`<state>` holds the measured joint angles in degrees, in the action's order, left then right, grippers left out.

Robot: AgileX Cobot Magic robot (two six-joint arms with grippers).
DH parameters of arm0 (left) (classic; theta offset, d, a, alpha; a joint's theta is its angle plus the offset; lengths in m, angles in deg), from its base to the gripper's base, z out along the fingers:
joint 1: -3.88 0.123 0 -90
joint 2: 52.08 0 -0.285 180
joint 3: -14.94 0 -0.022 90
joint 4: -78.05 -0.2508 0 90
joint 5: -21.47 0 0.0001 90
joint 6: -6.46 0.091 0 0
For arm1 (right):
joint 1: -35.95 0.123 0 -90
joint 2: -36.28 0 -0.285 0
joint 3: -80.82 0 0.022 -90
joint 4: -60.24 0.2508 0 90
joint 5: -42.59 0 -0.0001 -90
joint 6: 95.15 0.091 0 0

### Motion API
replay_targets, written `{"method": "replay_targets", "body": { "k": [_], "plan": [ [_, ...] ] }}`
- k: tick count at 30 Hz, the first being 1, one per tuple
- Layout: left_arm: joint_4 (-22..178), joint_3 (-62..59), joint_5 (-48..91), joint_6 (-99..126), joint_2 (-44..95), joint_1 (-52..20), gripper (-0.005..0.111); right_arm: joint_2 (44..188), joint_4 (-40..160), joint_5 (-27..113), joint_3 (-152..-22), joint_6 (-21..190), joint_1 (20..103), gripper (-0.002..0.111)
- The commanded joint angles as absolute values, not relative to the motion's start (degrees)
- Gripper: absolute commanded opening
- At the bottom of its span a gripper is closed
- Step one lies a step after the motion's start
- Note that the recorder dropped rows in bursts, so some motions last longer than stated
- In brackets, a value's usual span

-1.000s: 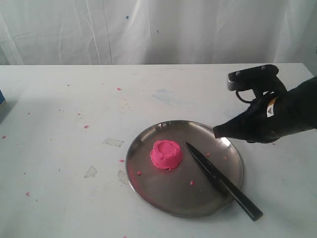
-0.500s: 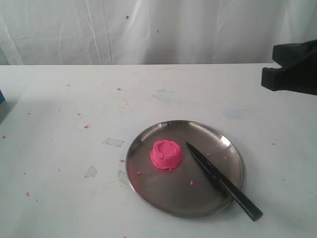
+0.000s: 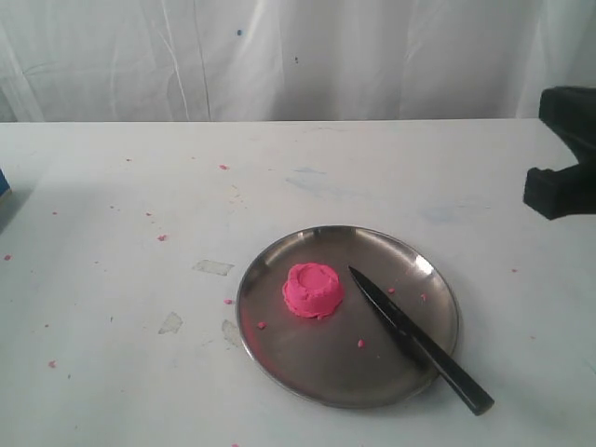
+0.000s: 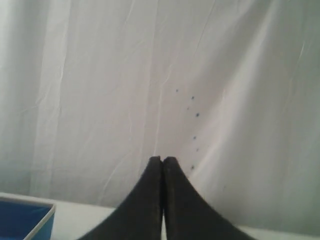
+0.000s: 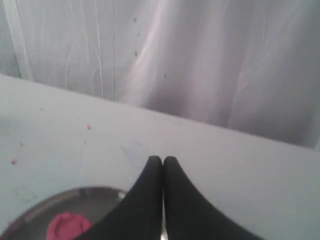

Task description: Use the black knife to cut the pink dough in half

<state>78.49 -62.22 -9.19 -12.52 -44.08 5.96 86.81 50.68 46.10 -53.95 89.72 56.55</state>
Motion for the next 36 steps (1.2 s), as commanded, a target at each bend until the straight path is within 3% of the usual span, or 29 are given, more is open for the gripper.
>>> {"method": "replay_targets", "body": {
  "k": [1,6,11,17,22,29,33,36],
  "plan": [
    [101.8,-62.3,3.0,11.0,-41.2,5.9,0.0,88.2,48.7,60.2,-53.5,86.1,56.4,0.0],
    [98.8,-59.6,-13.9,-1.4,-38.3,5.8,0.0,90.8,44.7,60.1,-52.6,86.1,56.4,0.0],
    [67.8,-45.7,-13.3,-1.1,-29.9,3.6,0.0,97.5,44.7,51.6,-52.6,86.1,56.4,0.0],
    [45.5,-40.8,-7.5,-1.4,-13.1,-2.0,0.0,107.4,45.2,45.0,-52.6,89.2,56.4,0.0],
    [44.8,-40.8,-6.3,-1.8,2.7,-9.2,0.0,112.1,45.2,44.7,-53.1,95.4,56.5,0.0],
    [43.5,-38.9,-14.9,-1.8,23.1,-22.1,0.0,112.3,45.4,56.3,-57.7,99.7,56.5,0.0],
    [43.5,-35.0,-13.7,-3.2,32.4,-24.8,0.0,113.0,45.4,60.7,-59.2,99.7,56.5,0.0],
    [42.6,-29.3,-2.9,-18.2,38.8,-24.9,0.0,116.0,45.5,66.5,-61.2,98.4,56.5,0.0]
  ]
}}
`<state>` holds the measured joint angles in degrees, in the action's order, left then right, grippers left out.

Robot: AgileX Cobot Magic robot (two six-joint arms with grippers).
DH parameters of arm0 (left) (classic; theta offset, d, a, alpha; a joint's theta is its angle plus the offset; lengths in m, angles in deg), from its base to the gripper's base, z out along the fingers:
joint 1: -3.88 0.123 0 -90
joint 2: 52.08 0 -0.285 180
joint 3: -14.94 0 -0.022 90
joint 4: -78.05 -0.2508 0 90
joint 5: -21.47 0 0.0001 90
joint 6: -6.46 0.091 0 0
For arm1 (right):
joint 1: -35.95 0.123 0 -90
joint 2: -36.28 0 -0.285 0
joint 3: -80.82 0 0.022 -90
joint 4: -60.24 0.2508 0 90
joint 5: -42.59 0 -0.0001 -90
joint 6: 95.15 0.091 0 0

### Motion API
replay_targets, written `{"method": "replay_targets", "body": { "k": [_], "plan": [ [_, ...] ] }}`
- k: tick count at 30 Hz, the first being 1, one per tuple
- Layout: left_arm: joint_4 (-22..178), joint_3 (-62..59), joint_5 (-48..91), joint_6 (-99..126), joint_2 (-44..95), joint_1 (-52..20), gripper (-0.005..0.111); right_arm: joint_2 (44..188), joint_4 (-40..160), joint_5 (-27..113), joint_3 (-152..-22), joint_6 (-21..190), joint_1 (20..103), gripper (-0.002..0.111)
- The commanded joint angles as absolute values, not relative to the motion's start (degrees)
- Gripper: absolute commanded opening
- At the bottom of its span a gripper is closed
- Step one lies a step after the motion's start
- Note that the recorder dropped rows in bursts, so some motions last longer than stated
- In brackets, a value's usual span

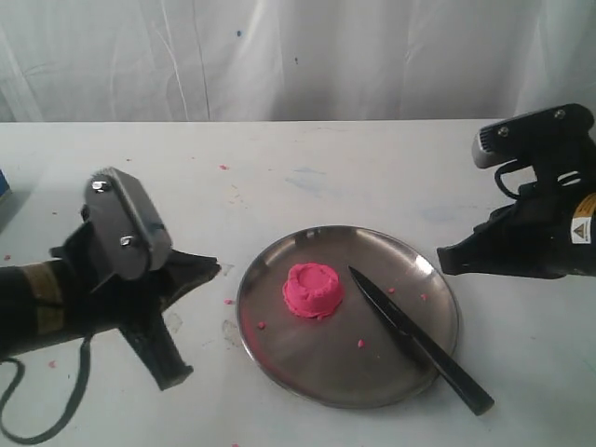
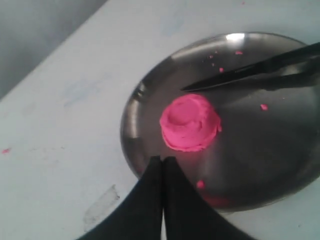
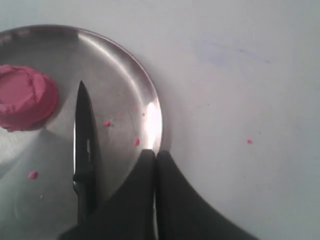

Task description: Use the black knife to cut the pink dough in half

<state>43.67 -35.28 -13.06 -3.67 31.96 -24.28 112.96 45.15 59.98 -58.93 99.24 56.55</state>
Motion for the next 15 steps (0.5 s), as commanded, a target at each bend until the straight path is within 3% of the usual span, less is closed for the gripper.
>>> {"method": "replay_targets", "body": {
  "k": [1,5,7,15],
  "plan": [
    [40.0,-26.5,3.4,-23.6,40.5,-24.9,0.0,117.3,45.7,68.4,-62.2,98.0,56.5,0.0],
    [21.5,-17.3,23.9,-41.3,43.2,-24.9,0.0,121.5,46.3,76.1,-65.9,96.4,56.5,0.0],
    [22.7,-15.0,28.8,-41.5,43.1,-24.9,0.0,123.4,50.6,81.5,-67.9,90.5,56.5,0.0],
    [59.5,-12.5,30.8,-9.3,43.2,-26.7,0.0,126.2,63.1,85.9,-69.8,79.0,56.4,0.0]
  ]
}}
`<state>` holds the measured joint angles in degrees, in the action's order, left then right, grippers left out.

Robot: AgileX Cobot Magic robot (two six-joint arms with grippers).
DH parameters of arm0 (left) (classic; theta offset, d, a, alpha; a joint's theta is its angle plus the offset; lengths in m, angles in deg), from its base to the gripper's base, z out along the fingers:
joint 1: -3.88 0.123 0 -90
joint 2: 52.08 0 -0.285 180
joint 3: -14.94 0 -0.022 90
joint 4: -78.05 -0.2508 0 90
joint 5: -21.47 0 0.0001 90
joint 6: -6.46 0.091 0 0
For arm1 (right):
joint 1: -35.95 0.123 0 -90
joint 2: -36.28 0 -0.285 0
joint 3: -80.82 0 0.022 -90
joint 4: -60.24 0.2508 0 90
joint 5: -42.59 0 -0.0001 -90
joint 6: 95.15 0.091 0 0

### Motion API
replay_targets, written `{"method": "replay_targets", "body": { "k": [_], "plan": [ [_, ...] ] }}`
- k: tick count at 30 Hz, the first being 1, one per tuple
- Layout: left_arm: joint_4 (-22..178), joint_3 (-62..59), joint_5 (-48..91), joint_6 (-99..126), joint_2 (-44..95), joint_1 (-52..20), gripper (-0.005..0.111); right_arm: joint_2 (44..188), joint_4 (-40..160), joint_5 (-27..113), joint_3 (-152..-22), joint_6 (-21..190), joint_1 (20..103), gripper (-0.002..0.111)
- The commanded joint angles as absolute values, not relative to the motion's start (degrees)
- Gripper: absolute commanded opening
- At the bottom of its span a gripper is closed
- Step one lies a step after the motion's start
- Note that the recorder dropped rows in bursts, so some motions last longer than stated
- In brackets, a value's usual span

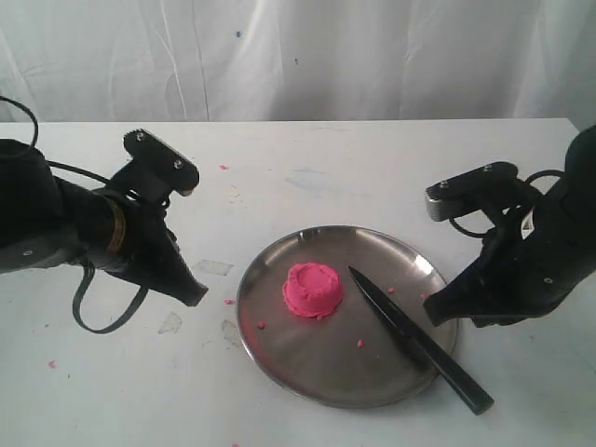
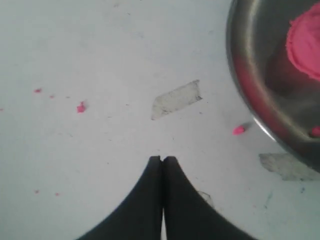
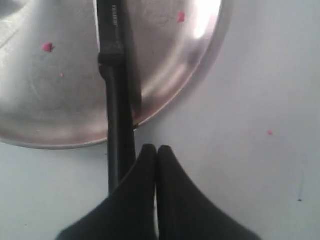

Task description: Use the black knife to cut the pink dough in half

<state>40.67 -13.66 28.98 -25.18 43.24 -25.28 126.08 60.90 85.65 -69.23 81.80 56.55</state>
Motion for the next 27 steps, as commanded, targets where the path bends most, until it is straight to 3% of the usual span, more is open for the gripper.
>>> {"method": "replay_targets", "body": {
  "k": [1,5,9,14,16,20,25,27],
  "plan": [
    [63.1,-12.0,31.6,-6.0,43.2,-26.9,0.0,126.2,63.0,85.0,-69.8,79.1,56.1,0.0],
    [75.4,-9.0,38.0,6.5,43.2,-27.3,0.0,127.9,60.7,79.5,-69.9,84.9,50.5,0.0],
    [92.4,-5.9,45.6,22.3,43.2,-27.5,0.0,129.6,62.2,84.7,-69.9,86.4,44.4,0.0],
    [122.4,-3.6,52.9,50.4,43.2,-27.6,0.0,125.6,73.9,90.2,-69.9,71.4,43.9,0.0],
    [132.4,-3.6,53.6,58.7,43.2,-27.6,0.0,123.2,73.2,92.2,-69.9,71.1,43.9,0.007],
    [133.7,-3.6,53.6,60.5,43.2,-27.6,0.0,123.0,72.6,91.5,-69.9,73.1,43.9,0.039],
    [133.3,-3.6,53.6,60.5,43.2,-27.6,0.0,128.6,74.0,93.2,-71.2,75.4,40.6,0.041],
    [133.1,-3.6,53.6,60.5,43.2,-27.6,0.0,133.7,83.2,102.3,-74.6,69.9,35.3,0.041]
  ]
}}
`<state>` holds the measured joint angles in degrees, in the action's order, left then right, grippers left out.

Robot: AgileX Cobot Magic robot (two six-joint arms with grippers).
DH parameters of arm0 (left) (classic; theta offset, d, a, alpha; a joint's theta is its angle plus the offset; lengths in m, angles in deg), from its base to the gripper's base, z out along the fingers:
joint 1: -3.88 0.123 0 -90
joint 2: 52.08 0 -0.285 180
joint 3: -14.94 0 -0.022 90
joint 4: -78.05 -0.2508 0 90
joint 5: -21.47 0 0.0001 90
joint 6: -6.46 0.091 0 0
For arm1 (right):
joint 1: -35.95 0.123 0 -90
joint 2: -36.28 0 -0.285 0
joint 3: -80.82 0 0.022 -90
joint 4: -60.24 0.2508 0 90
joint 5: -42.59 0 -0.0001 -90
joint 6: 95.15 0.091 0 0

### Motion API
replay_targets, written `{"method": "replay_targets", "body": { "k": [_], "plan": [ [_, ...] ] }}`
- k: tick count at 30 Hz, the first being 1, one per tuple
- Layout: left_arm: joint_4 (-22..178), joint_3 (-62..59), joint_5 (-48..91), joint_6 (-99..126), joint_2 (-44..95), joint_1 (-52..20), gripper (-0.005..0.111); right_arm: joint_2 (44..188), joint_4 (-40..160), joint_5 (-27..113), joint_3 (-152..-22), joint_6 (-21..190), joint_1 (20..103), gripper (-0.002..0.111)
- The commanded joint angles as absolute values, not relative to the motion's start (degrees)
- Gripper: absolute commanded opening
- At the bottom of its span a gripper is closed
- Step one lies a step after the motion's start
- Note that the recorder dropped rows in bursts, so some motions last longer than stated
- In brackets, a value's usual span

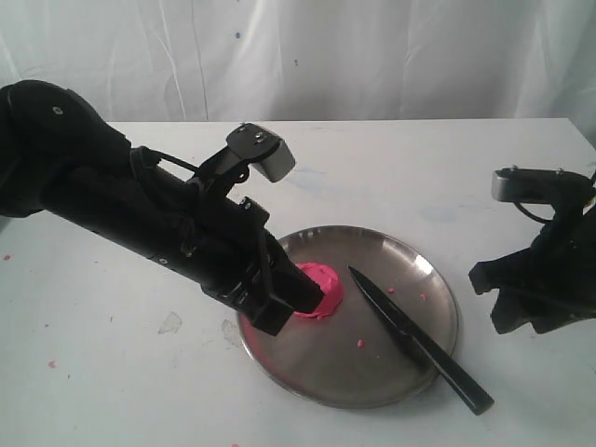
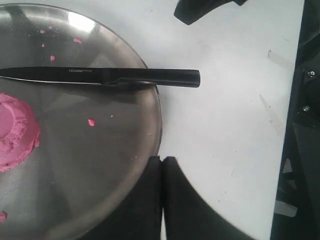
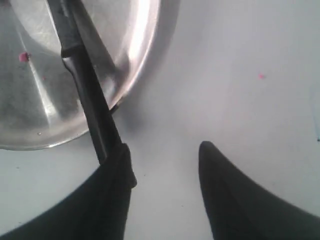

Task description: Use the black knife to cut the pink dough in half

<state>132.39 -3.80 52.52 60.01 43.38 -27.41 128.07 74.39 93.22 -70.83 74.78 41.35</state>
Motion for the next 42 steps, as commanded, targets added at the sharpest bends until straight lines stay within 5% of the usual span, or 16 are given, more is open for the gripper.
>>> {"method": "replay_targets", "body": {
  "k": [1,42],
  "plan": [
    [133.0,-3.6,53.6,60.5,43.2,-27.6,0.0,136.5,90.6,110.5,-77.0,64.4,31.7,0.041],
    [132.9,-3.6,54.2,60.5,43.2,-27.6,0.0,152.8,104.0,109.0,-70.4,43.6,27.4,0.041]
  ]
}}
